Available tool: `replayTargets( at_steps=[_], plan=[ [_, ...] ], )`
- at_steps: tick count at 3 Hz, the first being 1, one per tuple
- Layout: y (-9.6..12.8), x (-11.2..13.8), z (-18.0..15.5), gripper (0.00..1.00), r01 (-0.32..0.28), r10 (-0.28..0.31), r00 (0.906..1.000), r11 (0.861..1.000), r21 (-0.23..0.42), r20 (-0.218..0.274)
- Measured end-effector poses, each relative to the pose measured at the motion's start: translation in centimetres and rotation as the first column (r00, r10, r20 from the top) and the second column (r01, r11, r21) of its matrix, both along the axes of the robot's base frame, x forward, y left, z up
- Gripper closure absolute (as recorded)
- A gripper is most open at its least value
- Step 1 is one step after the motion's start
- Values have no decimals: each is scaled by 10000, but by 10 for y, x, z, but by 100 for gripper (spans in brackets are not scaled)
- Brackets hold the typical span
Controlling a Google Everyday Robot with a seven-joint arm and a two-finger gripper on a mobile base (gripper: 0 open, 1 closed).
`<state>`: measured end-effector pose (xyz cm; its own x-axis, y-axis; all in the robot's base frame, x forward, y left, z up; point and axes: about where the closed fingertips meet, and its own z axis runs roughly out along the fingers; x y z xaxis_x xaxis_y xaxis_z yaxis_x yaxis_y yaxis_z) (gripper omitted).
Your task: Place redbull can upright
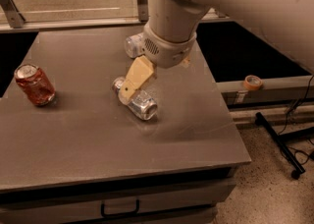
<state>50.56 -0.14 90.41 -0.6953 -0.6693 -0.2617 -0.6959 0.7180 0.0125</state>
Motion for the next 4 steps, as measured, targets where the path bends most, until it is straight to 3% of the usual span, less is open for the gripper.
replayTargets(
  at_steps=[1, 2, 4],
  plan=[
    [0, -1, 0, 0, 1, -1, 10000, 10000, 24, -12],
    [12, 3, -11, 0, 130, -130, 9993, 9999, -18, -345],
    [47, 14, -42, 0, 163, -171, 9967, 9998, -110, -797]
  ],
)
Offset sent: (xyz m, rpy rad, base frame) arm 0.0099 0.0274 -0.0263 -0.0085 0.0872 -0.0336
